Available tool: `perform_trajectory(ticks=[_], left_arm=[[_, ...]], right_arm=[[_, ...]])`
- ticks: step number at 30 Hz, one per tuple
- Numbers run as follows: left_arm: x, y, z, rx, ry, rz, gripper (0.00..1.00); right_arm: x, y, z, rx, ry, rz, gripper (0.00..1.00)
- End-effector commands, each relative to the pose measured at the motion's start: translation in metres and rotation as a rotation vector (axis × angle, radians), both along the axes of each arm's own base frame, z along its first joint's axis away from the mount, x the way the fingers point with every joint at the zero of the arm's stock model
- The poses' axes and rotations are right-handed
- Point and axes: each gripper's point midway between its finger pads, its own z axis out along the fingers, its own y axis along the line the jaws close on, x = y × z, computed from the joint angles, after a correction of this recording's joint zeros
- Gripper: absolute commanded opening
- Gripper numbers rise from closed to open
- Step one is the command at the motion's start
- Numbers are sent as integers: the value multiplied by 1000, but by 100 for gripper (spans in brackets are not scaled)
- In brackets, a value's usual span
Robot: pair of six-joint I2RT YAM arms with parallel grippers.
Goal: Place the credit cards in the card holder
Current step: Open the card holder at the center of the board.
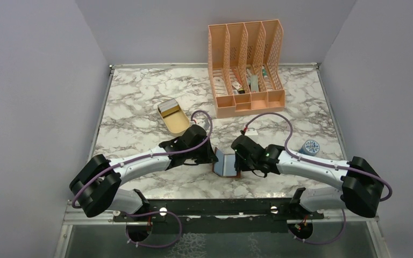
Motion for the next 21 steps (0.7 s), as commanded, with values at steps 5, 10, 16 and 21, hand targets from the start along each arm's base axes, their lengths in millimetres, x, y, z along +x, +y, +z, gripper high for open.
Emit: perform_trajectory(ticks=[5, 10, 16, 21], left_arm=[[8, -5, 17, -36, -44, 22, 0], [9, -3, 13, -17, -41, 29, 0], [10, -4, 12, -20, -36, 35, 0], [12, -12, 16, -145, -53, 70, 0]], right_arm=[[14, -17, 38, -66, -79, -69, 38], [7, 28, 76, 200, -89, 41, 38], [2, 69, 93, 434, -108, 138, 38], [9, 55, 51, 258, -30, 50, 39]])
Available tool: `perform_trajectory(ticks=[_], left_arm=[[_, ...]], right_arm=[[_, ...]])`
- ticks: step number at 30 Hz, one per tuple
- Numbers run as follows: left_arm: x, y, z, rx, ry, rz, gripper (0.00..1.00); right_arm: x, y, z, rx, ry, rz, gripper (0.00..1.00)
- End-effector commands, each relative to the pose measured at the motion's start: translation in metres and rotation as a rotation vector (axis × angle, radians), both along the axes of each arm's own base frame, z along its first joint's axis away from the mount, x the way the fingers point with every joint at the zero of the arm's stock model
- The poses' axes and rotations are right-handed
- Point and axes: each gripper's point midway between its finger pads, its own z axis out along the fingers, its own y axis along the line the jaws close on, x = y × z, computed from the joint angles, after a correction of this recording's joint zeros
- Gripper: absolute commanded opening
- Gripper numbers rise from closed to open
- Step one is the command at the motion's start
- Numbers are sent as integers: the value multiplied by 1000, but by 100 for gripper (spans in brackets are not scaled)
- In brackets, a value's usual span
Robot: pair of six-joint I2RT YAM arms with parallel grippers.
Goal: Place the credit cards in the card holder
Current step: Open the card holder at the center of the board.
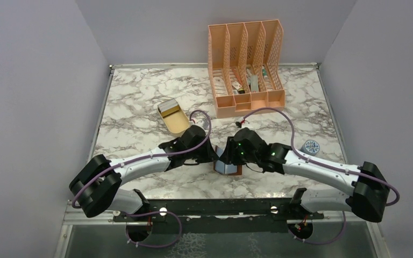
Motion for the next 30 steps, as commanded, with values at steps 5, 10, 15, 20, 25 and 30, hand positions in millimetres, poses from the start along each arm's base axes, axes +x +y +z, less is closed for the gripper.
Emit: perform_trajectory(ticks=[5, 10, 15, 20, 25, 30], left_arm=[[7, -18, 9, -260, -18, 80, 0], [9, -22, -4, -258, 2, 85, 0], [9, -18, -8, -241, -12, 92, 11], [6, -2, -20, -196, -3, 143, 36], [7, 26, -29, -50, -4, 198, 52], [29, 54, 1, 20, -107, 205, 61]], right_arm=[[6, -13, -42, -151, 61, -76, 45], [10, -29, -65, -242, 71, -129, 49], [11, -22, -76, -257, 84, -109, 50], [15, -25, -88, -312, 96, -126, 52], [18, -25, -91, -337, 89, -120, 53], [25, -22, -85, -341, 59, -120, 55]])
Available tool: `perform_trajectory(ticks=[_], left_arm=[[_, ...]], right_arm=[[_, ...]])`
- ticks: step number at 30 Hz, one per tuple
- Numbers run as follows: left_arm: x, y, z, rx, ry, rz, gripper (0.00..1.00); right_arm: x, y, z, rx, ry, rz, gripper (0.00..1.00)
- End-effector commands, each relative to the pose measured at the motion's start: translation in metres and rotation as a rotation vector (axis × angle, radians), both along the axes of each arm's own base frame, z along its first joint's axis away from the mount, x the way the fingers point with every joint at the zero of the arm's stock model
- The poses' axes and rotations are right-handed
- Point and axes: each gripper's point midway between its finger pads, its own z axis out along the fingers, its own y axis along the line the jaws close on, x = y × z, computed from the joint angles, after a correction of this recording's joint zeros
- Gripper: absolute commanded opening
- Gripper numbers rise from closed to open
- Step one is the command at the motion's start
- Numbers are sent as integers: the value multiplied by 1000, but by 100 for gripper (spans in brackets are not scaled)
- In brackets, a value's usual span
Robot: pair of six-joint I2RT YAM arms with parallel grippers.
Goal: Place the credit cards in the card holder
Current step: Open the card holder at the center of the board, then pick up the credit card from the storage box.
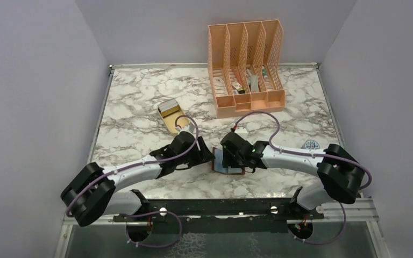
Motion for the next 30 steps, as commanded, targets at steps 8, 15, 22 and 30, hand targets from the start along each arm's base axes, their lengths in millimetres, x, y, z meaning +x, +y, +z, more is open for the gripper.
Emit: perform_trajectory(ticks=[8, 15, 22, 30], left_arm=[[88, 92, 81, 314, -249, 46, 75], [145, 126, 103, 506, -333, -4, 70], [192, 156, 92, 661, -361, -134, 62], [221, 157, 73, 714, -419, -429, 62]], right_arm=[[19, 11, 0, -57, -35, 13, 57], [21, 10, -5, -118, -20, 44, 58], [16, 10, -12, -122, 0, 68, 58], [6, 7, -17, -105, 31, 80, 57]])
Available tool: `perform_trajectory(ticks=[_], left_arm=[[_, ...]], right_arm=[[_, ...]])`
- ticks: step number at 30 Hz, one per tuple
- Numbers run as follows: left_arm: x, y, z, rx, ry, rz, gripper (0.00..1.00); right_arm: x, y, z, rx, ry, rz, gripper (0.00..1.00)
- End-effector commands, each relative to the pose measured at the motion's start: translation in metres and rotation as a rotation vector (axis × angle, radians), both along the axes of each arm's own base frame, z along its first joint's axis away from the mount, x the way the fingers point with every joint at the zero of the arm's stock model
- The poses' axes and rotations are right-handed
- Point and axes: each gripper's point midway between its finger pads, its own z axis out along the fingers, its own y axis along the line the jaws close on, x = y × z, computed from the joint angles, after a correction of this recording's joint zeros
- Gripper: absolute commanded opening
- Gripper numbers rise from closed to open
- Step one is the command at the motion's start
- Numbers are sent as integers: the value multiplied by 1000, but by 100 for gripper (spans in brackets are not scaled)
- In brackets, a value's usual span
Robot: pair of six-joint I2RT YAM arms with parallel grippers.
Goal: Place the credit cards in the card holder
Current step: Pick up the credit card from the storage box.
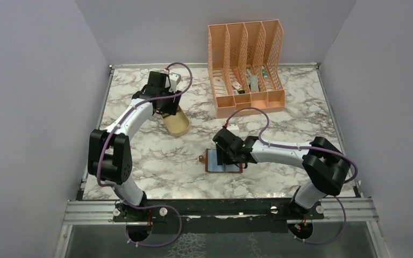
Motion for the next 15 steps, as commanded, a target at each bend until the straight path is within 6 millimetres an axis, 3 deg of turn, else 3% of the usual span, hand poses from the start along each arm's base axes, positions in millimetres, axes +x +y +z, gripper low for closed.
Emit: perform_trajectory(ticks=[1, 5, 8, 15], left_arm=[[12, -10, 5, 104, -35, -277, 62], [17, -7, 3, 199, -83, -427, 62], [26, -1, -11, 273, -68, -469, 62], [49, 7, -32, 386, -50, -535, 50]], right_arm=[[-12, -10, -11, -23, 37, 17, 57], [-13, -12, -10, -31, 42, 22, 57], [-13, -11, -8, -21, 37, 25, 57], [-11, -6, -3, -12, 33, 33, 57]])
